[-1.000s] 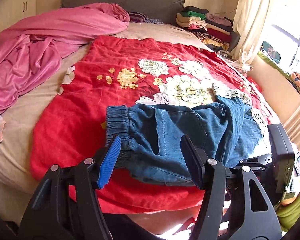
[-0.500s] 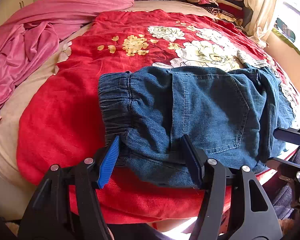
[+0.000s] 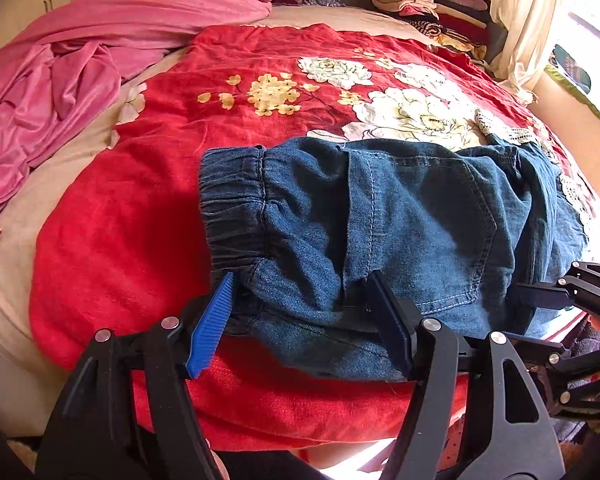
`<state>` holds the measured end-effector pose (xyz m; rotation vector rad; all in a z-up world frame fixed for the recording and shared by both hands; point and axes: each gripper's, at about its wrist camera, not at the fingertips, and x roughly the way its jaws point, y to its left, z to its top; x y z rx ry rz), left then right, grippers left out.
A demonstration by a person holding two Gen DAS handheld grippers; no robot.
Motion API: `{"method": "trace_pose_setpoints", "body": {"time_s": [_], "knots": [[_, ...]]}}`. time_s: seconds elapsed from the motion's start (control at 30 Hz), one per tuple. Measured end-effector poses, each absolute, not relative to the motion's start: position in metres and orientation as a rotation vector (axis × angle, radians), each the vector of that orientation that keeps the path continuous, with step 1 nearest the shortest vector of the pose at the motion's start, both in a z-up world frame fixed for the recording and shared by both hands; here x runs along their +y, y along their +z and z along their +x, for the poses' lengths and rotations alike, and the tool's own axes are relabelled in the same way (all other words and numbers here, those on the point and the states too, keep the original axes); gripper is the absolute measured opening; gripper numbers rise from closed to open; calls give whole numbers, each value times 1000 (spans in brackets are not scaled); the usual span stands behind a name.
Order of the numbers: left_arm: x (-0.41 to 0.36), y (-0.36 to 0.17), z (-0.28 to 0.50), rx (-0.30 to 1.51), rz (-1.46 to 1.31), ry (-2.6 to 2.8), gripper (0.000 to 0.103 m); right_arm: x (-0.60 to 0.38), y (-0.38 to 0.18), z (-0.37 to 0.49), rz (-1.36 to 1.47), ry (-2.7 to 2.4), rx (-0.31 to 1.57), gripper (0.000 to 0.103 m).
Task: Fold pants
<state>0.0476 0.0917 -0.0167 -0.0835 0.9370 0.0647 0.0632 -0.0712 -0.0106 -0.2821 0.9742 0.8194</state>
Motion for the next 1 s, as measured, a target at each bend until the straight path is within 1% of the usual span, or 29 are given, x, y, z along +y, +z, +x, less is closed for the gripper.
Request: {"method": "trace_pose_setpoints", "body": {"time_s": [0.03, 0.07, 0.1, 0.13, 0.2, 0.33, 0.37, 0.43, 0.53, 0.6, 0.63, 0.7, 0.73, 0.77, 0.8, 0.87, 0.93, 0.97, 1.0], "knots": [[92, -13, 46, 928, -97, 62, 60, -78, -4, 64, -255, 825, 960, 41], [93, -8, 43, 913, -110, 55, 61, -86, 4, 66, -226, 826, 938, 43], [92, -1, 40, 893, -119, 45, 61, -97, 14, 70, -200, 812, 912, 46], [90, 6, 37, 874, -119, 33, 62, -107, 22, 75, -181, 786, 888, 53], [81, 19, 33, 842, -98, 18, 66, -131, 38, 91, -142, 720, 845, 54], [52, 37, 32, 798, -88, -67, 66, -170, 54, 135, -97, 584, 825, 55], [42, 38, 32, 798, -78, -100, 66, -176, 55, 147, -99, 561, 836, 57], [20, 36, 37, 809, -55, -165, 66, -180, 56, 170, -112, 524, 848, 58], [-12, 24, 48, 849, -37, -262, 66, -177, 50, 203, -134, 488, 877, 58], [-30, 15, 56, 874, -39, -320, 66, -168, 42, 223, -149, 484, 913, 61], [-38, 10, 60, 889, -34, -340, 66, -162, 38, 233, -144, 483, 933, 63], [-51, 1, 67, 908, -27, -381, 66, -153, 27, 252, -134, 480, 976, 69], [-57, -3, 71, 918, -25, -393, 64, -147, 21, 261, -155, 454, 995, 74], [-62, -7, 74, 931, -20, -402, 62, -142, 15, 268, -174, 425, 1012, 75], [-66, -12, 78, 944, -16, -409, 57, -137, 8, 276, -193, 388, 1031, 75], [-71, -20, 84, 967, -19, -422, 55, -132, -4, 290, -227, 343, 1055, 76], [-74, -27, 87, 988, -24, -431, 49, -135, -17, 302, -231, 303, 1077, 76], [-75, -29, 88, 991, -26, -437, 49, -138, -23, 306, -206, 318, 1083, 69], [-76, -31, 89, 994, -26, -442, 48, -143, -27, 310, -184, 333, 1089, 56]]}}
